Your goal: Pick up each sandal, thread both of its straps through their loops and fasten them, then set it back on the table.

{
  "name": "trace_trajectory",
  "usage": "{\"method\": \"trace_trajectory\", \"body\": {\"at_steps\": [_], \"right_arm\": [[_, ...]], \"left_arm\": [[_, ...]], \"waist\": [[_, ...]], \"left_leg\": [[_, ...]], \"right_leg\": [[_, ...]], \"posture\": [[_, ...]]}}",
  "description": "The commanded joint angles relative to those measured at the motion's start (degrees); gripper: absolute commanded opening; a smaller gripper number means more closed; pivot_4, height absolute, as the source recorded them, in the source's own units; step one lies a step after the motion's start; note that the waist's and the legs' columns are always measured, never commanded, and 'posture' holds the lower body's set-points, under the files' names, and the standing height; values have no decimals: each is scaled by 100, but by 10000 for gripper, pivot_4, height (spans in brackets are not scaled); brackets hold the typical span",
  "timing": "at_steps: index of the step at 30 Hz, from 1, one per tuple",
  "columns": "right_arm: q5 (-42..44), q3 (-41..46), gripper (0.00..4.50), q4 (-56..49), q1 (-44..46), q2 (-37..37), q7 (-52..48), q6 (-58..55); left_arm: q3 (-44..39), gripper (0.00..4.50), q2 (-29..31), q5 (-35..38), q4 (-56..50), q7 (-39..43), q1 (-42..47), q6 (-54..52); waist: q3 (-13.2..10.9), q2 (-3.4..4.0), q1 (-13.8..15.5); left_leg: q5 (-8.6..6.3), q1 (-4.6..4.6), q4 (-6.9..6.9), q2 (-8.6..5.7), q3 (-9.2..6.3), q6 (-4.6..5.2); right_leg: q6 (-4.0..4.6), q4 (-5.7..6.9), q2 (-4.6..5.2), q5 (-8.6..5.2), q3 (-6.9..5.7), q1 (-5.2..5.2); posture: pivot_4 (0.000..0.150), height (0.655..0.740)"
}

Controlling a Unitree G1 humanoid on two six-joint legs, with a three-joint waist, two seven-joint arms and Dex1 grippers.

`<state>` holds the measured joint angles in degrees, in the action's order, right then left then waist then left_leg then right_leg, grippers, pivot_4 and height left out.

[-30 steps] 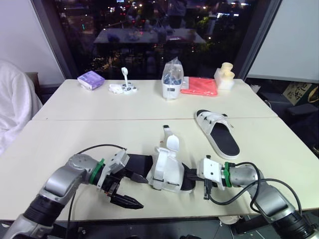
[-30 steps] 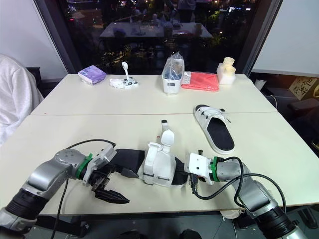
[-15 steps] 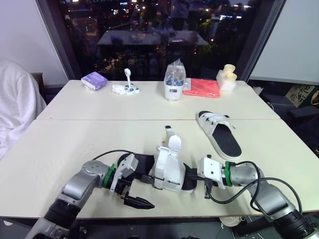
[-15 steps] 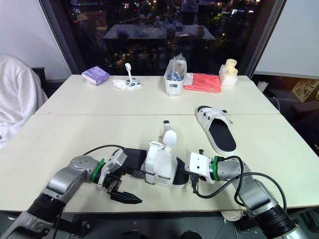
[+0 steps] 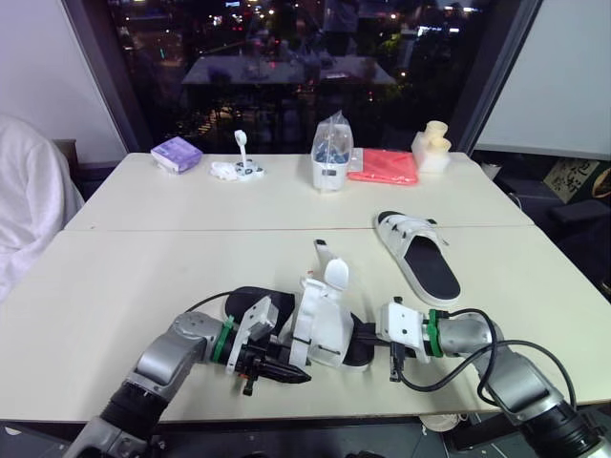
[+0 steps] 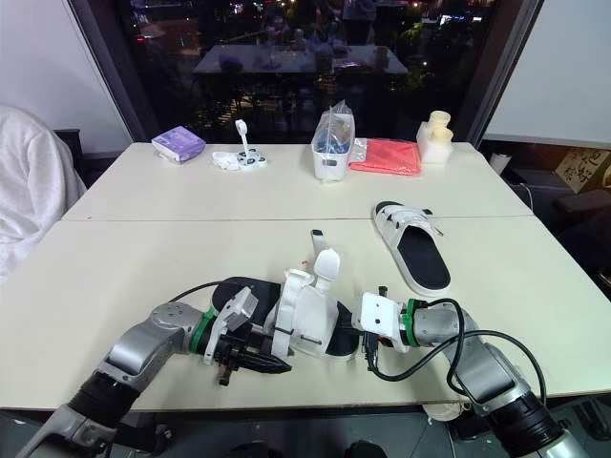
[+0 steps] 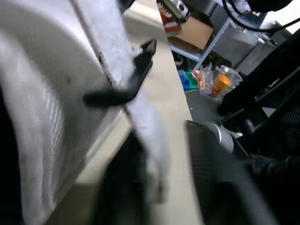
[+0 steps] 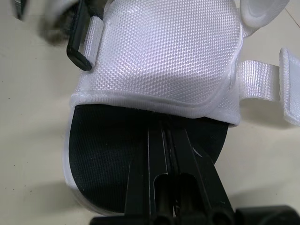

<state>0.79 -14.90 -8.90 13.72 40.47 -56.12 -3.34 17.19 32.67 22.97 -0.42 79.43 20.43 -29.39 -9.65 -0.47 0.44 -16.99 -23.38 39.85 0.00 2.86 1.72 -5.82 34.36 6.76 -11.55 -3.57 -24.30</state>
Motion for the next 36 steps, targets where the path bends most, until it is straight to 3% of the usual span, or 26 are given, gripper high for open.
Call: {"method": "trace_trajectory", "body": {"at_steps": [1,5,9,21,36], "right_arm": [[-153,-221,0,124,-149,-28,-54,-126],[-106,-208,0,75,-186,-76,-22,-194],[-99,-215,0,53,-185,-186,49,-288],[-160,-179,0,175,-199,-76,-13,-149],[-242,-138,0,189,-253,38,33,-43]], "left_arm": [[-34,779,354,229,-542,207,-178,-308],[-58,779,790,497,-1024,412,-361,-704],[-284,779,1205,1204,-1617,637,-354,-1427],[-772,779,1450,2477,-2241,631,487,-2423],[-511,779,76,1650,48,-63,1915,-1914]], "waist": [[0,0,-6],[0,1,-9],[-1,0,-27],[-4,-3,-112],[-7,-8,-34]], "left_leg": [[0,0,-1,1,0,0],[-1,2,-3,3,-2,-1],[-1,2,-4,7,-3,-2],[0,-4,-18,6,2,-1],[2,-3,-18,-4,4,-1]], "right_leg": [[0,0,0,0,0,0],[1,-5,1,-1,-1,-15],[1,-9,2,-1,-1,-19],[0,-11,-12,-1,0,-6],[-3,-12,-12,-2,2,1]], "posture": [[1500,7400],[1500,7400],[1500,7400],[1500,7400],[1500,7400]]}}
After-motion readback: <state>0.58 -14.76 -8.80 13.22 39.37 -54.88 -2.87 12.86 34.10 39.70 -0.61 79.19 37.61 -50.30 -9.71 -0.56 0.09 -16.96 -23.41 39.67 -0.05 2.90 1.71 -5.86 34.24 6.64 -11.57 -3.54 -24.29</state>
